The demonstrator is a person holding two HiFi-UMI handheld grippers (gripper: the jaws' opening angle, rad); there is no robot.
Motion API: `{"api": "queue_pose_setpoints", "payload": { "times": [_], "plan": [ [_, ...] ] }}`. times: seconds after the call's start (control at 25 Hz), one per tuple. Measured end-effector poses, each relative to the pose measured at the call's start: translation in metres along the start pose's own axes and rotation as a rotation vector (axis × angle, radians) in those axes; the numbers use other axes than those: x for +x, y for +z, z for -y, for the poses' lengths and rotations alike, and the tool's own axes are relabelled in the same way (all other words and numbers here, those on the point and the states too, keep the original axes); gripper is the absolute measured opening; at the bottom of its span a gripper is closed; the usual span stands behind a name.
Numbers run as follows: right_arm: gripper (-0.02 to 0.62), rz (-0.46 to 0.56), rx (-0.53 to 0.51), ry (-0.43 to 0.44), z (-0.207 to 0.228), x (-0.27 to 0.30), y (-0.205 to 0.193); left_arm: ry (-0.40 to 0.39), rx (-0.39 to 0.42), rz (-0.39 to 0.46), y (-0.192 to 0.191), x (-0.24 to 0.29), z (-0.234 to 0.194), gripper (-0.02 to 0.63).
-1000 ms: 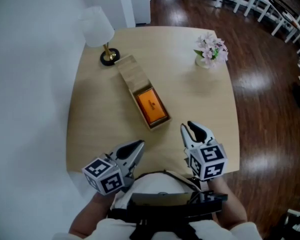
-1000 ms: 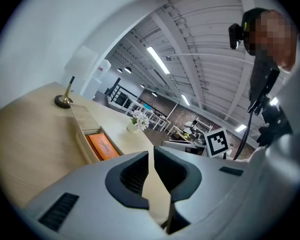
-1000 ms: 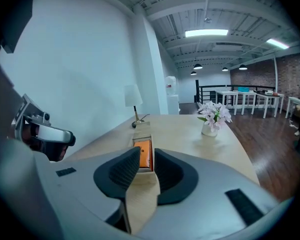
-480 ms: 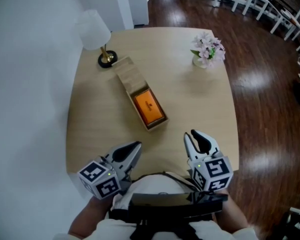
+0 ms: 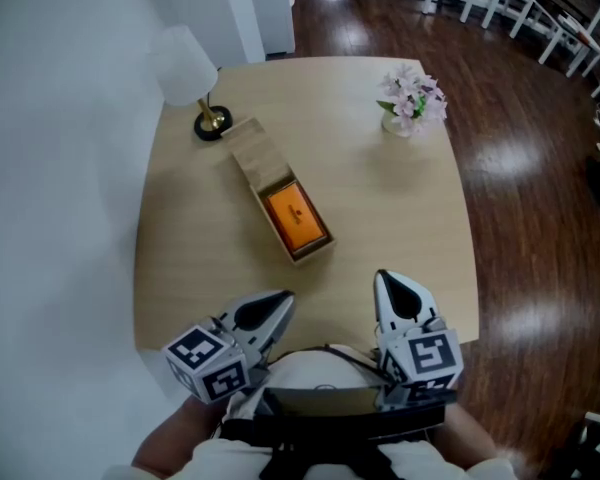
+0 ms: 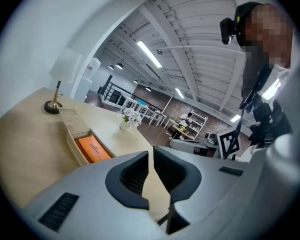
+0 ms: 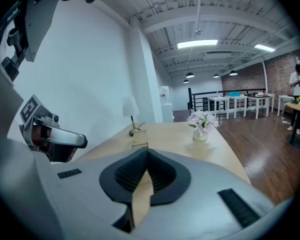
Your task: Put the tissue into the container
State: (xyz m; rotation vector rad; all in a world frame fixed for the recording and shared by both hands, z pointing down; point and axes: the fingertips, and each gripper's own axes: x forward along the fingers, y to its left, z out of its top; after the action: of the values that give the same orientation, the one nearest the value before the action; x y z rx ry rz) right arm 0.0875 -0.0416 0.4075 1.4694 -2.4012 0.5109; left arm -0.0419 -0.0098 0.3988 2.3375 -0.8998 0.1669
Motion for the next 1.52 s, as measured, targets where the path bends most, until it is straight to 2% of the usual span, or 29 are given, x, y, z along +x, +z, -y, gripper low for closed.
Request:
{"api": "queue_pose_setpoints", "payload": {
  "times": [0.24, 0.52, 1.52],
  "plan": [
    [-0.002, -0.028, -0.010, 0.000, -0.003, 0.005, -0.006, -0.008, 0.018, -0.027, -0.005, 0.004, 0.001, 0.025],
    [-0.003, -0.038, -0.015, 0.014, -0.004, 0.004, -0.005, 0.010, 0.014, -0.022, -0.004, 0.003, 0.001, 0.025],
    [-0.005, -0.080, -0.012, 0.036, -0.009, 0.005, -0.014, -0.004, 0.005, -0.032, -0.007, 0.002, 0.003, 0.025]
  ]
}}
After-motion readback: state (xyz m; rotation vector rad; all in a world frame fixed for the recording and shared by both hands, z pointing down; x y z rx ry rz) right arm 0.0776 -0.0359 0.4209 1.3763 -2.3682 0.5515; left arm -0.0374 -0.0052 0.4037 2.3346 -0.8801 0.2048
